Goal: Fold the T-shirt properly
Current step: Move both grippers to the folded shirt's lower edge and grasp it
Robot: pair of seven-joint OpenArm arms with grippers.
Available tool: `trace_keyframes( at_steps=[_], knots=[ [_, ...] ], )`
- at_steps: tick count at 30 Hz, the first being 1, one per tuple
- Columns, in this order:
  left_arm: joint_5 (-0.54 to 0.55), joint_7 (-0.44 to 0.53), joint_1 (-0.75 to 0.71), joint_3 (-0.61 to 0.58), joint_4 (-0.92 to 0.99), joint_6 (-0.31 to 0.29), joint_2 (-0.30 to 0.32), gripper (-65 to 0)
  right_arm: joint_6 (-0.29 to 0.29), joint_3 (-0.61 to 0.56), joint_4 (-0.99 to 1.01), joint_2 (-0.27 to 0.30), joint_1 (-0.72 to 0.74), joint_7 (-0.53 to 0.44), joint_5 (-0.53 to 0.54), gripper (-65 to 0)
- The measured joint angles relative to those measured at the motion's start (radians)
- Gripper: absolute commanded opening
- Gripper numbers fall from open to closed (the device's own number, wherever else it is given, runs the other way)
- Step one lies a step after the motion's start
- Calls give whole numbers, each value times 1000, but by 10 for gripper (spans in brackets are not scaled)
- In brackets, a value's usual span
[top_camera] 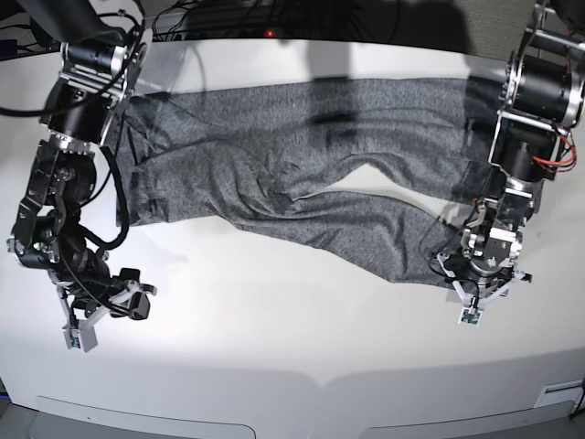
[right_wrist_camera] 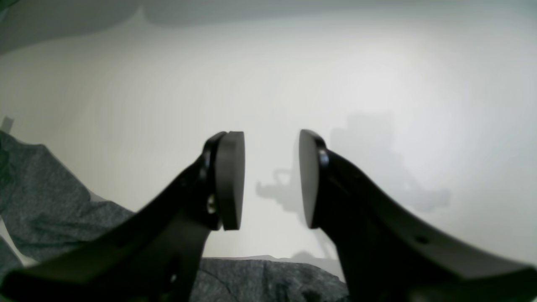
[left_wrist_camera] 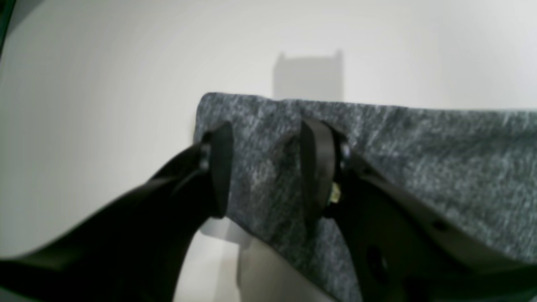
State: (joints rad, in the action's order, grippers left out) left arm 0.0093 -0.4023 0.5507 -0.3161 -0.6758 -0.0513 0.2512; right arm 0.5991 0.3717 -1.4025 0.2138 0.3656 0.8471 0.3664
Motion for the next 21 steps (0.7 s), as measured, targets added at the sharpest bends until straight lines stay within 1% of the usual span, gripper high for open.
trace_keyframes(
  at_steps=[8, 9, 12, 16, 18, 21],
  knots=[
    [-9, 5, -2, 0, -12, -2, 0, -396, 0, 0, 0, 0, 0, 0, 0, -440],
    [-8, -7, 2, -1, -12, -3, 0, -396, 0, 0, 0, 0, 0, 0, 0, -440],
    [21, -98, 42, -1, -12, -4, -2, -383, 0, 0, 0, 0, 0, 0, 0, -440],
    [130, -205, 101, -5, -11, -20, -5, -383, 0, 0, 0, 0, 0, 0, 0, -440],
    [177, -222, 136, -5, -11, -31, -5, -383, 0, 0, 0, 0, 0, 0, 0, -440],
    [184, -219, 184, -5, -11, -31, -4, -383, 0, 0, 0, 0, 0, 0, 0, -440]
  ],
)
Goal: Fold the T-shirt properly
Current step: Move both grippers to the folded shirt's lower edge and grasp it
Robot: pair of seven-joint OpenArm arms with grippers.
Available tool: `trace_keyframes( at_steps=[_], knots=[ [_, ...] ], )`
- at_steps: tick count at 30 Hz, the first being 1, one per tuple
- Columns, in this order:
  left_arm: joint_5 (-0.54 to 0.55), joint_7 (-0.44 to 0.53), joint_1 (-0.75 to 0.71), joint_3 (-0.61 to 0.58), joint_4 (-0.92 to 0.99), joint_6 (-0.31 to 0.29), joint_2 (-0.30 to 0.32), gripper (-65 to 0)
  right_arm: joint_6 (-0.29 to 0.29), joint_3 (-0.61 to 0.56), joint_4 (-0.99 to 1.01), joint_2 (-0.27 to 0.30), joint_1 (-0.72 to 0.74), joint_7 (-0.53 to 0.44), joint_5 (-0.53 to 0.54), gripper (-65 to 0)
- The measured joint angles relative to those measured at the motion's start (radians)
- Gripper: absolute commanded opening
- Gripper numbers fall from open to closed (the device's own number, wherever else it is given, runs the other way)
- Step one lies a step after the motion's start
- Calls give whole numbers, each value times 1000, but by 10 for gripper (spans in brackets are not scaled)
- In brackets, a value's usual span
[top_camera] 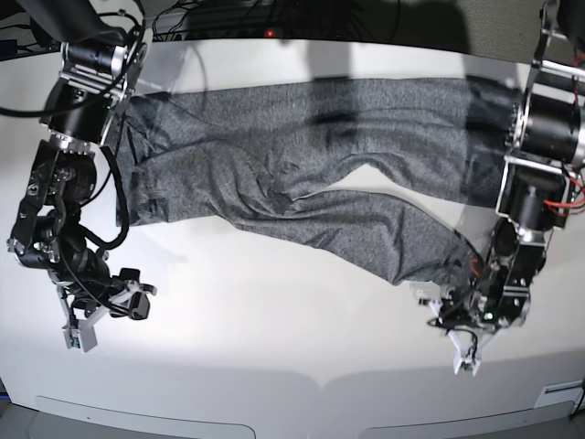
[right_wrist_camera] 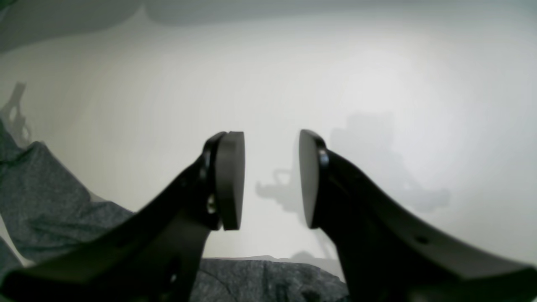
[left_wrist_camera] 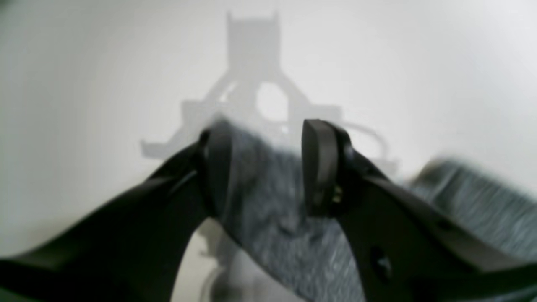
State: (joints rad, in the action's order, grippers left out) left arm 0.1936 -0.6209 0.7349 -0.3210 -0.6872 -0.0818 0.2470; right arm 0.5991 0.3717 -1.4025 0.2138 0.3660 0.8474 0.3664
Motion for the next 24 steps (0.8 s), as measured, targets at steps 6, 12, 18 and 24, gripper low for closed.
trace_keyframes(
  at_steps=[6, 12, 18, 24],
  knots=[
    [-1, 82, -27, 0, 10, -4, 3, -383, 0, 0, 0, 0, 0, 8, 0, -440],
    [-2, 134, -31, 0, 94, -3, 19, -383, 0, 0, 0, 0, 0, 11, 0, -440],
    [-2, 191, -31, 0, 187, -13, 10, -383, 0, 0, 0, 0, 0, 11, 0, -440],
    [3, 256, -38, 0, 233, -75, 13, -401, 0, 0, 0, 0, 0, 11, 0, -440]
  ],
)
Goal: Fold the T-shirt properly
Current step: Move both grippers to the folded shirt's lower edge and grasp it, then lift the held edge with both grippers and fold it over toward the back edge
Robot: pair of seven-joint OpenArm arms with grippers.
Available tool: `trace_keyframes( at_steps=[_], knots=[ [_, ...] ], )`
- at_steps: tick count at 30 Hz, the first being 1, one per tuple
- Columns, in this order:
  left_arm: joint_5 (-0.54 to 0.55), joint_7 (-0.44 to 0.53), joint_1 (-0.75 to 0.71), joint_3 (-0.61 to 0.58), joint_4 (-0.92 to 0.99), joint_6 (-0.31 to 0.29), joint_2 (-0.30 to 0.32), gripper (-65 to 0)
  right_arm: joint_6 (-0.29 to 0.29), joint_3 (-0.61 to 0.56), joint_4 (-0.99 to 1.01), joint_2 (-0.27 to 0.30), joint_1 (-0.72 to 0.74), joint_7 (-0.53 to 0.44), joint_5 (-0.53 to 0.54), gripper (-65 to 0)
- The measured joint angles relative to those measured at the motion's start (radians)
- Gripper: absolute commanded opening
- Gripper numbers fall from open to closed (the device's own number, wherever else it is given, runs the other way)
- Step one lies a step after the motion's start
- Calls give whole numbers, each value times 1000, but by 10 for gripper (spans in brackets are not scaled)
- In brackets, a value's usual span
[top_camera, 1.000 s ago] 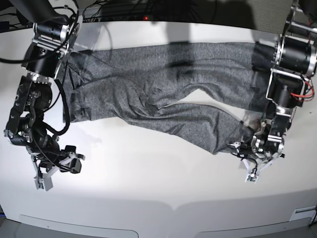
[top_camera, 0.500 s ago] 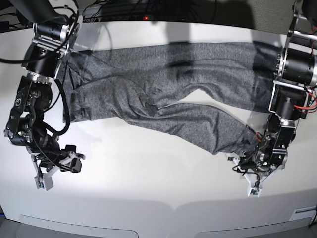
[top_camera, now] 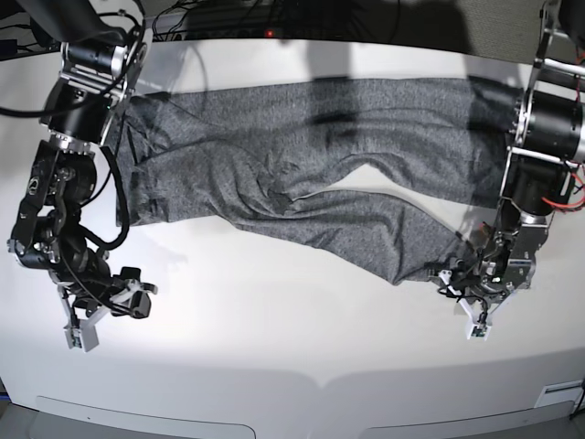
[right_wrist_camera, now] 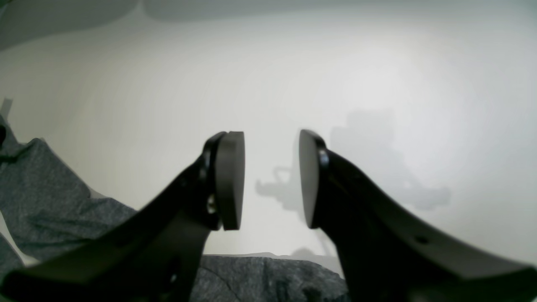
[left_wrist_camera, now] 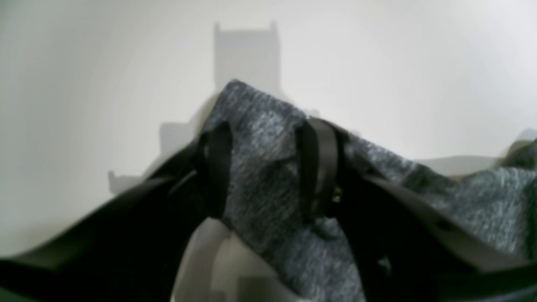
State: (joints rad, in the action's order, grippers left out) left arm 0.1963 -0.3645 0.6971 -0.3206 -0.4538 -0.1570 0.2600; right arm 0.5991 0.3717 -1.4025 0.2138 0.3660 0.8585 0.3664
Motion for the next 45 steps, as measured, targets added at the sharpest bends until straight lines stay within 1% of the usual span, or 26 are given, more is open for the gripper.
trace_keyframes(
  at_steps=[1, 3, 4, 5, 6, 7, 9, 15, 20, 23, 25, 26, 29, 30, 32, 36, 38, 41, 44, 45],
  knots=[
    [5, 18, -6, 0, 0, -1, 0, -415, 0, 0, 0, 0, 0, 0, 0, -440],
    [5, 18, -10, 0, 0, -4, 0, -459, 0, 0, 0, 0, 0, 0, 0, -440],
    [4, 13, -7, 0, 0, -4, -1, -499, 0, 0, 0, 0, 0, 0, 0, -440],
    [-6, 14, -4, 0, 0, -4, -2, -557, 0, 0, 0, 0, 0, 0, 0, -440],
    [-22, 10, -2, 0, -1, -4, -3, -628, 0, 0, 0, 0, 0, 0, 0, -440],
    [-39, 3, -1, 0, -7, -4, -2, -650, 0, 0, 0, 0, 0, 0, 0, -440],
    [-72, -21, -2, 0, -27, -3, -2, -650, 0, 0, 0, 0, 0, 0, 0, -440],
    [-128, -154, -16, 0, -123, -4, -2, -650, 1, 0, 0, 0, 0, -5, 0, -440],
    [-126, -217, -13, 0, -221, -4, 3, -650, 61, 0, 0, 0, 0, 4, 1, -440],
    [-126, -221, -10, 0, -243, -4, 2, -650, 89, -15, 0, 11, -1, 72, 72, -440],
    [-126, -227, -12, 0, -243, -4, 3, -650, 90, -58, 0, 32, 0, 112, 108, -439],
    [-126, -227, -13, 0, -243, -4, 3, -650, 90, -89, 0, 47, 0, 138, 129, -423],
    [-126, -237, -13, 0, -243, -4, 3, -650, 90, -213, 0, 101, 0, 236, 178, -315],
    [-126, -238, -13, 0, -243, -4, 3, -650, 91, -258, 0, 112, 0, 255, 183, -299],
    [-126, -238, -13, 0, -243, -4, 3, -650, 90, -348, 0, 128, 0, 259, 171, -298],
    [-126, -238, -13, 0, -243, -4, 3, -650, 91, -493, 0, 121, 0, 263, 120, -299],
    [-126, -242, -13, 0, -243, -4, 3, -650, 91, -556, 0, 116, 0, 292, 97, -299],
    [-126, -249, -13, 0, -243, -4, 3, -650, 92, -608, 7, 117, 0, 303, 70, -305],
    [-126, -249, -13, 0, -243, -4, 3, -650, 94, -623, 8, 119, 0, 302, 78, -356],
    [-126, -249, -13, 0, -243, -4, 3, -650, 94, -624, 17, 118, 0, 294, 79, -357]
  ],
)
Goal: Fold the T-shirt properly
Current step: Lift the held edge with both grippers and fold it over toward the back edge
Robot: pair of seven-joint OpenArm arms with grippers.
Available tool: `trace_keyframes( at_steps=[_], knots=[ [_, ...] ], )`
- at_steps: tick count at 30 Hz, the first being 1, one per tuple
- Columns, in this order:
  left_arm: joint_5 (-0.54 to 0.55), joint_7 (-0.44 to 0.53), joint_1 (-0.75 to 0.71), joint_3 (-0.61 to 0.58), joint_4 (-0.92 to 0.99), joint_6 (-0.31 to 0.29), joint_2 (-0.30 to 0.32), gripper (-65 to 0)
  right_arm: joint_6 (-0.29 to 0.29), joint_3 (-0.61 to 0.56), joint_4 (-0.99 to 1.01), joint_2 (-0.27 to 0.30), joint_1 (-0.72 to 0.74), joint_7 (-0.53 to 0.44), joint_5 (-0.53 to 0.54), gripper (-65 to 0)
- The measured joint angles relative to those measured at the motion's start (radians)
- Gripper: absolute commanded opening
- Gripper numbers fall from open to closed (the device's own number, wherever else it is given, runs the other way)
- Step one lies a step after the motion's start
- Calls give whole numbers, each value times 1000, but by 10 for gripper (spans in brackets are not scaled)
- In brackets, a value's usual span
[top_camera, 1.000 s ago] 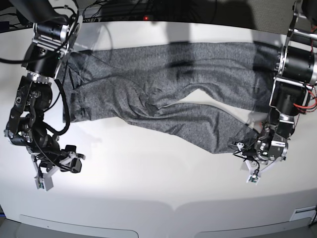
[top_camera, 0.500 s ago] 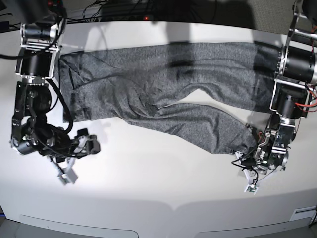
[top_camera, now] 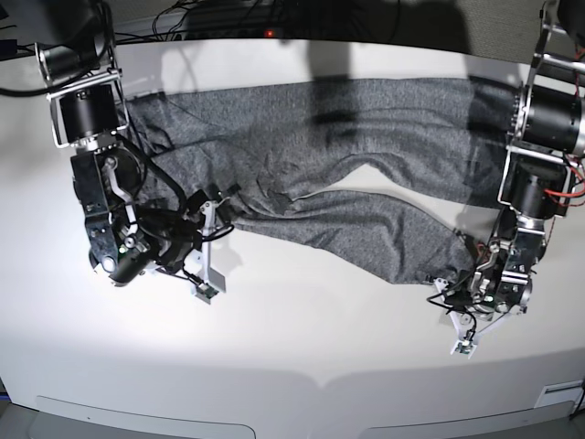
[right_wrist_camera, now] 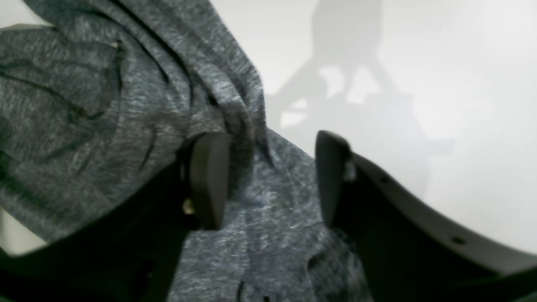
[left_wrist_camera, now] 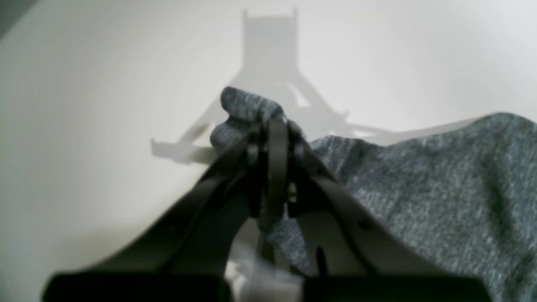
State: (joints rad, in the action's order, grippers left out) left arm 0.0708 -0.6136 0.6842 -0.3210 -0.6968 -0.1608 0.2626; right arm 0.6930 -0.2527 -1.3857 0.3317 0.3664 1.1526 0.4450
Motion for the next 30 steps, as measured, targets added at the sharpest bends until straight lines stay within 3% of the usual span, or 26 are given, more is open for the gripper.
trace_keyframes(
  at_steps=[7, 13, 15, 17, 30],
  knots=[
    [0, 2, 0, 0, 0, 0, 0, -650, 0, 0, 107, -8, 0, -56, 2, -358],
    [0, 1, 0, 0, 0, 0, 0, -650, 0, -1, 167, -72, -1, -86, -1, -358],
    [0, 0, 0, 0, 0, 0, 0, -650, 0, -2, 167, -84, 2, -113, -2, -390],
    [0, 0, 0, 0, 0, 0, 0, -650, 0, -2, 167, -89, 2, -112, -5, -420],
    [0, 0, 0, 0, 0, 0, 0, -650, 0, -2, 167, -88, 13, -59, -5, -421]
  ],
)
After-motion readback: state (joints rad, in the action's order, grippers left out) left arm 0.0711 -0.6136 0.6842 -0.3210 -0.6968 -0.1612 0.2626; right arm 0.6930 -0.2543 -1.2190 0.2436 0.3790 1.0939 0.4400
